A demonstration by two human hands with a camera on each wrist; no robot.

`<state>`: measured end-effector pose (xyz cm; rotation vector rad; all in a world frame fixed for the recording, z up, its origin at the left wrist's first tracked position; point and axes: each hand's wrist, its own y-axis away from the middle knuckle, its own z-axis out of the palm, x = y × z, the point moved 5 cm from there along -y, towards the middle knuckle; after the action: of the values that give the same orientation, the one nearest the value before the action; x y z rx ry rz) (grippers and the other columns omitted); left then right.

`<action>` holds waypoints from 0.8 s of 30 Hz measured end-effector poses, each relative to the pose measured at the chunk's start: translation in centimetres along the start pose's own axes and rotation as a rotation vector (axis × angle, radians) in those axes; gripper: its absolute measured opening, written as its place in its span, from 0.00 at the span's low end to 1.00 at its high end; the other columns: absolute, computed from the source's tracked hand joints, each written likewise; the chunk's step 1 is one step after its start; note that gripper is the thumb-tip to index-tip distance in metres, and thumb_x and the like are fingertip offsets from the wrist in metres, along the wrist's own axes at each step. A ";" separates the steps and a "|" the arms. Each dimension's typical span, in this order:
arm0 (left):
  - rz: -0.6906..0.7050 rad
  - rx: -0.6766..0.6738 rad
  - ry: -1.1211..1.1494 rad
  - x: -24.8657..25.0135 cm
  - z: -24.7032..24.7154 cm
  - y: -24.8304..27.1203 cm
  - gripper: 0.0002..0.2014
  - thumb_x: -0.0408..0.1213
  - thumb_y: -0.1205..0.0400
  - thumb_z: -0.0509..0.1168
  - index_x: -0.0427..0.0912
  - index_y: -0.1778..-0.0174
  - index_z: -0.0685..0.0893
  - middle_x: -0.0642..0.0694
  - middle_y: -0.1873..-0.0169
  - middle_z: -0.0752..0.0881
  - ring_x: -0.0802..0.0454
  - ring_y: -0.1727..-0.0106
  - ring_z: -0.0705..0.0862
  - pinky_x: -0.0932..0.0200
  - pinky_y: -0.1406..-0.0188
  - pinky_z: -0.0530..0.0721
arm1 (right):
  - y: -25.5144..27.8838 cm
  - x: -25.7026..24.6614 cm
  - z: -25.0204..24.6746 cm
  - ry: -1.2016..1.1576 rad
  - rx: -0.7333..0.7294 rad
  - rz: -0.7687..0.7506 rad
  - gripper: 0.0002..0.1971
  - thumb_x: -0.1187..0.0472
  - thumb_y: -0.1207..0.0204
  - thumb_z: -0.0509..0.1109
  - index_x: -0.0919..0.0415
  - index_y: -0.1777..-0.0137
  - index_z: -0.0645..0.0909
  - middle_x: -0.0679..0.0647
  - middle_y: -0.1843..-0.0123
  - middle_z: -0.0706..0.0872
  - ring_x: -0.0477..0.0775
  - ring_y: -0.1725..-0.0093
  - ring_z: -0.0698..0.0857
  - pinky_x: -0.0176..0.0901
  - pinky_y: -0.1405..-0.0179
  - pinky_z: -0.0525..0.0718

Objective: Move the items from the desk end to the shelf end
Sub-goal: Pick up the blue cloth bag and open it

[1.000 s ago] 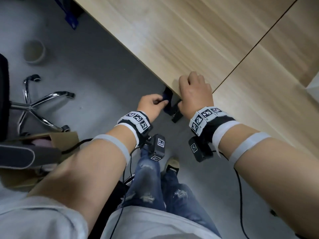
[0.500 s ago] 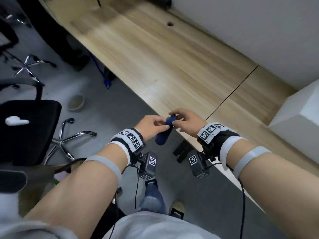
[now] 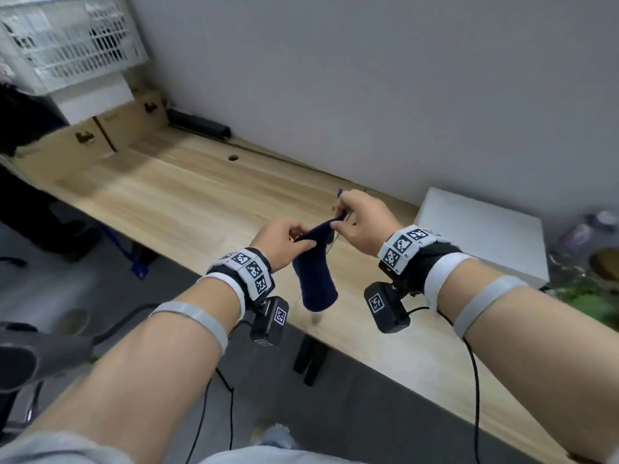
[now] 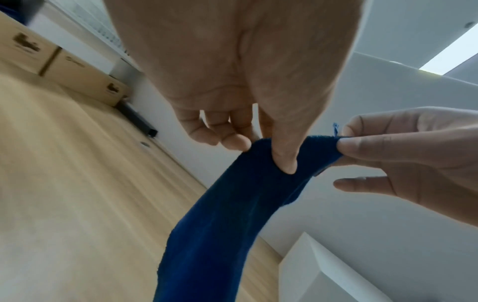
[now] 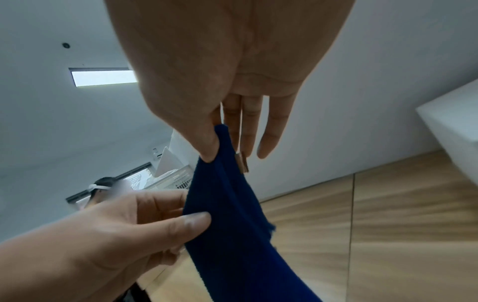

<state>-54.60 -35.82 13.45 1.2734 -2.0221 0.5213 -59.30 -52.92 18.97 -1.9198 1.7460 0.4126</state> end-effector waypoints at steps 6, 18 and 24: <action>0.125 -0.122 -0.119 3.4 2.6 -3.9 0.08 0.46 0.21 0.66 0.51 0.55 0.92 0.52 0.64 0.91 0.51 0.56 0.87 0.50 0.51 0.86 | 1.2 3.9 -3.7 0.053 0.072 0.137 0.05 0.59 0.24 0.73 0.56 0.55 0.78 0.51 0.54 0.85 0.53 0.55 0.83 0.47 0.54 0.83; 0.204 -0.137 0.143 5.8 6.4 -10.5 0.15 0.42 0.26 0.78 0.46 0.51 0.79 0.45 0.51 0.85 0.49 0.51 0.85 0.50 0.48 0.86 | -0.3 8.3 -5.9 -0.169 0.170 0.369 0.05 0.62 0.27 0.74 0.54 0.55 0.81 0.53 0.66 0.89 0.53 0.66 0.89 0.53 0.59 0.89; 0.266 -0.433 0.331 7.8 9.2 -10.8 0.19 0.38 0.29 0.81 0.44 0.44 0.84 0.46 0.52 0.91 0.51 0.48 0.90 0.45 0.42 0.89 | -2.1 7.3 -7.1 -0.177 0.128 0.381 0.06 0.65 0.28 0.74 0.59 0.52 0.84 0.55 0.62 0.88 0.58 0.61 0.89 0.61 0.52 0.89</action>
<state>-50.18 -51.38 12.52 0.6210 -1.8935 0.3581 -57.05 -62.81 21.19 -1.4157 1.9654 0.5711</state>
